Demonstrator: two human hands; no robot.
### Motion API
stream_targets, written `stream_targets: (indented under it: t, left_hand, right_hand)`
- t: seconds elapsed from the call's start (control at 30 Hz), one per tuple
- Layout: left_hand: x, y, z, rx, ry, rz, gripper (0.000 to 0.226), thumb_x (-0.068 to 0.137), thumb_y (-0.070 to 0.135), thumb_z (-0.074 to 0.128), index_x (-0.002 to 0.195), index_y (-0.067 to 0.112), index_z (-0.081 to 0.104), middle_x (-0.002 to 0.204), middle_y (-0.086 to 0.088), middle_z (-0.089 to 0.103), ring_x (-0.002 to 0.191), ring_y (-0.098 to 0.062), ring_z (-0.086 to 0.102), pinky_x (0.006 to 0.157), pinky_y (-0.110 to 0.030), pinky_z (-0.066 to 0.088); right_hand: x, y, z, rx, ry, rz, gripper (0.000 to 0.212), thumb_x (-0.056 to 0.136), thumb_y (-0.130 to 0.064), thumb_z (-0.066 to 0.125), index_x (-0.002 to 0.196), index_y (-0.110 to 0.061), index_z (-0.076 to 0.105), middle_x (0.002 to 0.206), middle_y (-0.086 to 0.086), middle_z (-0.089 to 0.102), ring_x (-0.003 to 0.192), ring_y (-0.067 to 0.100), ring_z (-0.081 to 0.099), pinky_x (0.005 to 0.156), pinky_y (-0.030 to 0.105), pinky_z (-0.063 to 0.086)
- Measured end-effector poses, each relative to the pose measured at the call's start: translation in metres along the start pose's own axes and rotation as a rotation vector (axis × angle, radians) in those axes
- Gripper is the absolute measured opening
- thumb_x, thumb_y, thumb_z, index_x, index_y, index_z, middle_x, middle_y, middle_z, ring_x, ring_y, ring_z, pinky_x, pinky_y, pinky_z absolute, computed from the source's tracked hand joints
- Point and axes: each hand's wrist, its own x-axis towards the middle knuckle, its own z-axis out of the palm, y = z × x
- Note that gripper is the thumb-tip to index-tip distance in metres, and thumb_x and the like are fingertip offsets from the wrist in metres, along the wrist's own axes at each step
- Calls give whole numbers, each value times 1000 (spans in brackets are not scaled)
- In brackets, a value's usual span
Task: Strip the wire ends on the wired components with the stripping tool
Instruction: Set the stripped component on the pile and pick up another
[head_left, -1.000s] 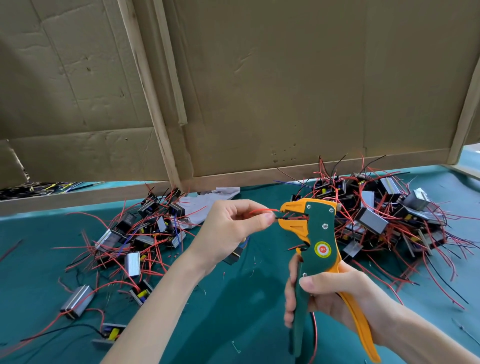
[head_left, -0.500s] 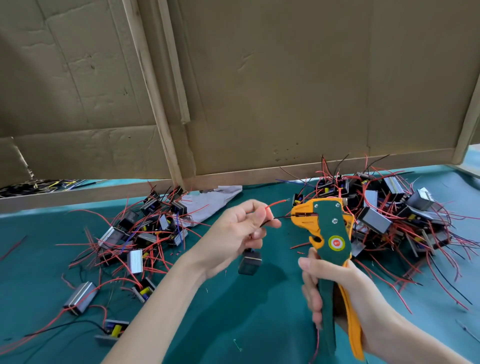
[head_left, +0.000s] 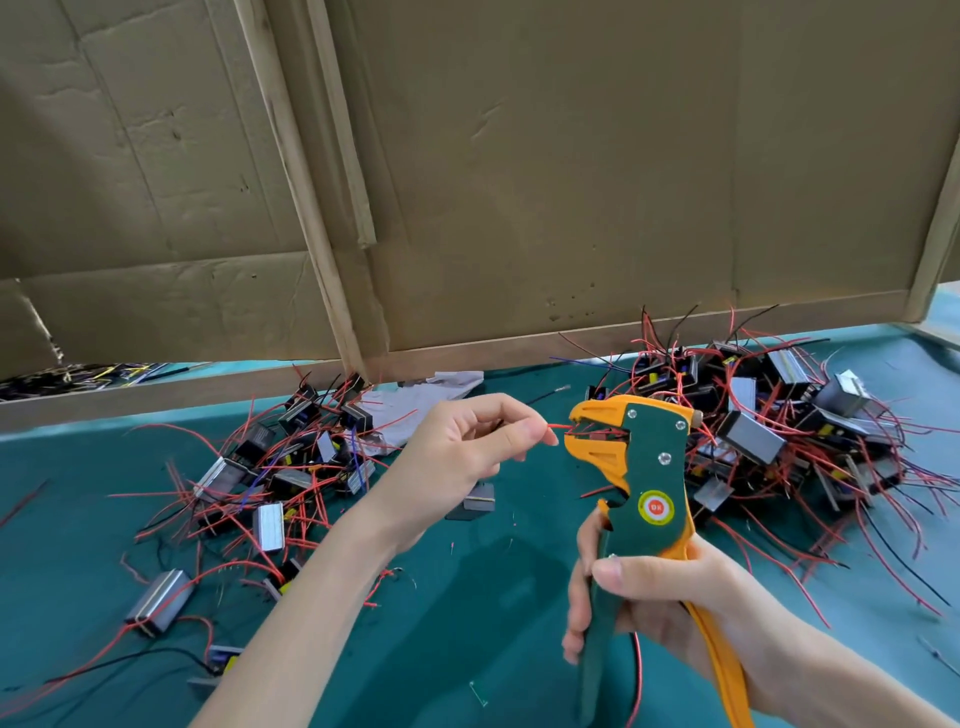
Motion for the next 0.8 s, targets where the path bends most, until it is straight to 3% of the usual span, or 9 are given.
stream_targets:
  t: [0.17,0.4,0.53,0.67,0.8]
  left_hand:
    - [-1,2,1,-9,-26,1,16,94,21,57,84,14,67,54,18,49,51,-3,32,52,-10,29]
    - [0,2,2,-26,-64,6,16,89,26,58,78,25,69,54,17,46,51,-5,25,50,-14,25]
    - [-1,2,0,-36,-91,5,17,87,27,57,75,29,70,60,17,54,53,-7,26,51,-15,25]
    - [-2,3,-2,-26,-129,10,14,88,23,56,78,21,65,61,19,58,51,-3,31,51,-10,29]
    - [-1,0,-6,12,-142,-23,15,88,24,59,77,25,69,71,13,62,53,-5,30,52,-15,26]
  right_hand:
    - [-1,-1,1,-19,13,17,30,66,-10,74,82,2,52,71,32,59,65,42,62,64,47,54]
    - [0,-2,1,-43,-2,29,28,67,-10,72,80,3,51,69,31,59,63,41,63,63,48,55]
    - [-1,-2,3,-56,6,33,24,66,-11,73,75,2,54,67,30,58,60,40,61,62,48,54]
    - [-4,-1,4,-112,49,62,27,63,-18,78,70,-3,57,58,26,56,49,35,57,53,41,52]
    - [-4,10,6,-142,146,66,30,61,-28,78,61,-9,55,48,21,50,37,28,50,42,33,47]
